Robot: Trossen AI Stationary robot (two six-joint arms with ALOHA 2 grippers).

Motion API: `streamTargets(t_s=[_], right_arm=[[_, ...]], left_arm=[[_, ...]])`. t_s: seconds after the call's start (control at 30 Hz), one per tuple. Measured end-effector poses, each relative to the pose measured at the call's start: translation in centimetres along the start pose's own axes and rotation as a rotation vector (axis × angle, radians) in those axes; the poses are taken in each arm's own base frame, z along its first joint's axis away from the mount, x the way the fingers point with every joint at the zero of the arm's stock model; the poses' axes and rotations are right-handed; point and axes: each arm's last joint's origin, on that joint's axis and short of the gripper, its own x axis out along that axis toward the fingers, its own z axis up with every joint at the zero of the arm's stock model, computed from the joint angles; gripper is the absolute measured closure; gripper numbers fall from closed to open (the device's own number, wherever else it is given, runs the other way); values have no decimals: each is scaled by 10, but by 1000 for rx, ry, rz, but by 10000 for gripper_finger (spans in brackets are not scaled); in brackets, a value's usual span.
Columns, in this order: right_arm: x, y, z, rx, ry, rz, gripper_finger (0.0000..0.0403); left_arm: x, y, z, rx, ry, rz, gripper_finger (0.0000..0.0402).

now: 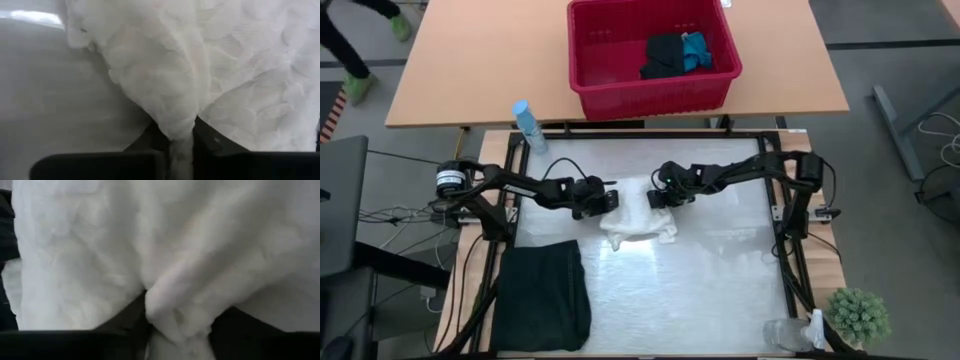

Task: Fold Laundry from Bin
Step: Stack the white shirt on top of the black pants

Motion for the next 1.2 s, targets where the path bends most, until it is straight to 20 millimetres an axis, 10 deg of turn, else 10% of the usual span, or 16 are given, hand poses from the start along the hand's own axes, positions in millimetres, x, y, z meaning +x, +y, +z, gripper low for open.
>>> streamTargets(t_s=[0.17, 1.2], right_arm=[[1, 9, 0, -9, -28, 77, 337], [-77, 151, 9, -255, -158, 315, 340]], left_arm=[[1, -6, 2, -2, -15, -75, 388], [-143, -13, -1, -20, -10, -291, 390]])
